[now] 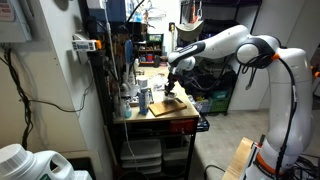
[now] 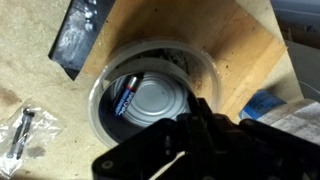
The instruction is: Turn the tin upside down
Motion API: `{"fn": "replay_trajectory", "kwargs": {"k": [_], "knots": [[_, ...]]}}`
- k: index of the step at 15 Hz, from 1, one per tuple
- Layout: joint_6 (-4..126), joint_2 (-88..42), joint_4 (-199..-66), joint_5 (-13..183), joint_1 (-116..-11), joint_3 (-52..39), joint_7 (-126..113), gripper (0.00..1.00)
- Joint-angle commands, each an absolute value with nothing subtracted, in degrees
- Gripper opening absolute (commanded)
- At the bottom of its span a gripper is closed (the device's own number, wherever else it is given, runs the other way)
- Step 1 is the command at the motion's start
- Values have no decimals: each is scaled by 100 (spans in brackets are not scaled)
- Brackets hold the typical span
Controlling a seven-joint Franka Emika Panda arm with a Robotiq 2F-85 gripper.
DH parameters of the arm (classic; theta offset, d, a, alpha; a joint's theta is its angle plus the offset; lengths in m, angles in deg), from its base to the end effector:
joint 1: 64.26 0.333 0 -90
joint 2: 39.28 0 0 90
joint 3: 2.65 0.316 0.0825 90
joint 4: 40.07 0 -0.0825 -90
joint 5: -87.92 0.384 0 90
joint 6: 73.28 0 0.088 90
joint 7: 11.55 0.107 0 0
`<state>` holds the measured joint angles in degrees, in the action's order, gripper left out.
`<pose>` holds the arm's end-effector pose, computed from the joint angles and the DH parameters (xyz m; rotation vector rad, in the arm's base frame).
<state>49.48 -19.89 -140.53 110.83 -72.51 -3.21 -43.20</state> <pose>0.6467 -0.0830 0.3846 -2.8199 -0.2679 -0.2346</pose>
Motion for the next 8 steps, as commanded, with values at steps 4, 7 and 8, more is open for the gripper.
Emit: {"fn": "replay_trajectory", "kwargs": {"k": [4,7,8], "knots": [[4861,-2593,-14303,12147,-7655,-135,-4792,1],[4696,-2688,-14322,13176,-7789,-162,-5296,1],[4591,-2695,-14330,13514,-7813,-200,-5462,1]]}}
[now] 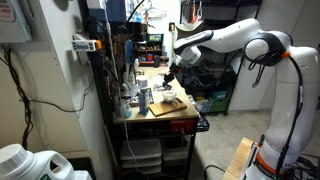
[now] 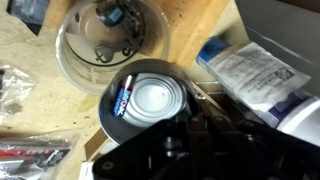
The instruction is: Turn the tin upside down
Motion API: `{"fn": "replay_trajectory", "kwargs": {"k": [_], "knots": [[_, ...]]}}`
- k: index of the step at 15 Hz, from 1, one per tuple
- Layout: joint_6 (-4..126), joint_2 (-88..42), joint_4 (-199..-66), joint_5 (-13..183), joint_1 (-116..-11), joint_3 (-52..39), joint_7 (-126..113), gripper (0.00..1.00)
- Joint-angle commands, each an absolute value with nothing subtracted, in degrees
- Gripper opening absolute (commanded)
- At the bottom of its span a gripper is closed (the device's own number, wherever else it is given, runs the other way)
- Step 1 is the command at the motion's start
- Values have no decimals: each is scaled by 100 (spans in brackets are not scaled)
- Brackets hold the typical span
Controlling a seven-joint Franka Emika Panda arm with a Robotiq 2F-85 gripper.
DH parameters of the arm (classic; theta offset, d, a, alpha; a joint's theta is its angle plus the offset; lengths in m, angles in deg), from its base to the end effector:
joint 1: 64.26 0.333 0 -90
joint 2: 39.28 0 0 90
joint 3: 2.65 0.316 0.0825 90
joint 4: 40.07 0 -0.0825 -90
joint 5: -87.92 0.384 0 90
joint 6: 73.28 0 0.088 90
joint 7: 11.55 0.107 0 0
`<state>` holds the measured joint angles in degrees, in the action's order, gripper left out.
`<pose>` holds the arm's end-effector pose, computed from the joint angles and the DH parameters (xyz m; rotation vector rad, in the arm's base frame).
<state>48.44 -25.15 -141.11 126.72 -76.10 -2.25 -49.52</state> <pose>0.6363 -0.1005 0.4434 -2.6024 -0.1690 -0.4678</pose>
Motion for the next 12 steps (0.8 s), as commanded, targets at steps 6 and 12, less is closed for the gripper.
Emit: {"fn": "replay_trajectory", "kwargs": {"k": [6,12], "knots": [[3698,-2588,-14424,14793,-7898,-490,-6119,1],[2927,-2460,-14584,15401,-7966,-793,-6688,1]]}}
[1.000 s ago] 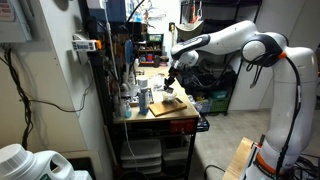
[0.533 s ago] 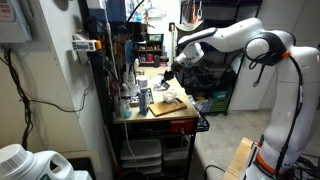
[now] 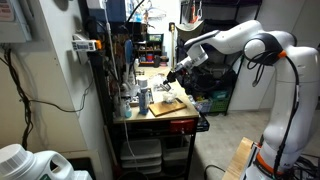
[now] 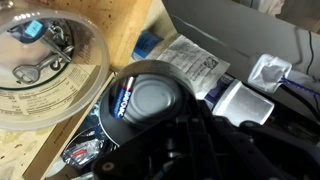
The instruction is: Turn the tin upside down
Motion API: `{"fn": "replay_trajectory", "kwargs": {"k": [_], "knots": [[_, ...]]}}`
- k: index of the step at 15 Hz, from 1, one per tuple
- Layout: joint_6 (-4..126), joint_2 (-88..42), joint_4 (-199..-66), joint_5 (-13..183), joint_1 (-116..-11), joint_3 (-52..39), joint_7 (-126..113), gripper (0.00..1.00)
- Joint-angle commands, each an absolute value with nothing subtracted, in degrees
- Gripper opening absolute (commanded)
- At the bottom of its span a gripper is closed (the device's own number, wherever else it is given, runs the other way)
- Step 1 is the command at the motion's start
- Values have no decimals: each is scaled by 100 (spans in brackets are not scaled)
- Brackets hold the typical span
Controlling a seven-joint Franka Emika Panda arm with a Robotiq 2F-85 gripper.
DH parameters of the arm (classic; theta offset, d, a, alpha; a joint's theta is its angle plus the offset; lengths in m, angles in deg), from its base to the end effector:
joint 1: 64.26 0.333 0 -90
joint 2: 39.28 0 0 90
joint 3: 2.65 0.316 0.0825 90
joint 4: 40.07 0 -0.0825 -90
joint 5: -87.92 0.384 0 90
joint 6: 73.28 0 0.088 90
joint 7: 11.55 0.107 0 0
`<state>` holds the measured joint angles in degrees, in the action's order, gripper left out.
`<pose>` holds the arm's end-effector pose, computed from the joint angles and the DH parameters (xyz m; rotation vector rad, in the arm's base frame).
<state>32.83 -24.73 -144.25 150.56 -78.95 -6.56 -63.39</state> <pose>0.6091 -0.1286 0.4185 -2.1719 -0.1351 -0.4902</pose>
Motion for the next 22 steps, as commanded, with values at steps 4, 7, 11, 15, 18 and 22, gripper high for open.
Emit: {"fn": "replay_trajectory", "kwargs": {"k": [4,7,11,15,18,22], "knots": [[2367,-2369,-14736,15933,-8061,-960,-7225,1],[2033,-2277,-14805,16177,-8098,-1074,-7477,1],[1703,-2156,-14869,16558,-8166,-1202,-7828,1],[1234,-1965,-14886,17085,-8262,-1291,-8112,1],[889,-1767,-14841,17233,-8274,-1335,-8127,1],[506,-1551,-14815,17578,-8316,-1343,-8302,1]]}}
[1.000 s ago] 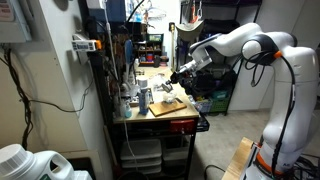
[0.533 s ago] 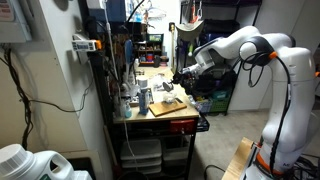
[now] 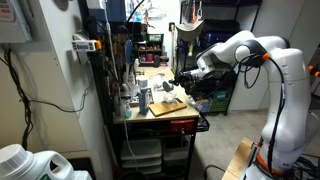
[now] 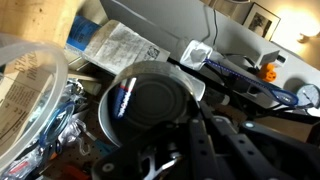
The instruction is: Turn the tin upside down
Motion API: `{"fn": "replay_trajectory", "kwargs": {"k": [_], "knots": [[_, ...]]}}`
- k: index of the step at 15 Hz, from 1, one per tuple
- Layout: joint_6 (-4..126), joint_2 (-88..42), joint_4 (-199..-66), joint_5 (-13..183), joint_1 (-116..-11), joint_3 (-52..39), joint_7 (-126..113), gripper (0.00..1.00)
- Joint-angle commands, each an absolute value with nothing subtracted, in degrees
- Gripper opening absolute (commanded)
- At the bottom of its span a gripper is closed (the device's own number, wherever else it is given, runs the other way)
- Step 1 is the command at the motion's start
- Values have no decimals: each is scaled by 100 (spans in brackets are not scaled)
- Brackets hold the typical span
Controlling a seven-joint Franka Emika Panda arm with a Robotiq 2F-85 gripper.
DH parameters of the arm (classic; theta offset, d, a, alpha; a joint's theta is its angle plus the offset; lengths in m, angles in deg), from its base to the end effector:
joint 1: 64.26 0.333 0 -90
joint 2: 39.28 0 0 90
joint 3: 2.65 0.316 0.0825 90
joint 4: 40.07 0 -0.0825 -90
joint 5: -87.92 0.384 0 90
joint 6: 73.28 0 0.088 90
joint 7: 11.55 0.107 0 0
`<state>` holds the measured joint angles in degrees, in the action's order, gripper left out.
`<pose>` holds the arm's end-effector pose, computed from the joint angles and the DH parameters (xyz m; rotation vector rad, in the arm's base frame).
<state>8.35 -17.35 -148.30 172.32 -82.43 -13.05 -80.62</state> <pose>0.5760 -0.1689 0.3511 -1.6470 -0.1503 -0.6172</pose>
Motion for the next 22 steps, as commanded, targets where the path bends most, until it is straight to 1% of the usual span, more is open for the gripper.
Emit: {"fn": "replay_trajectory", "kwargs": {"k": [1,9,12,22], "knots": [[443,-1514,-14824,17701,-8326,-1350,-8350,1],[13,-1214,-14815,18064,-8383,-1466,-8356,1],[-334,-1086,-14800,18320,-8465,-1432,-8391,1],[-345,-1118,-14753,18185,-8238,-1488,-8079,1]]}}
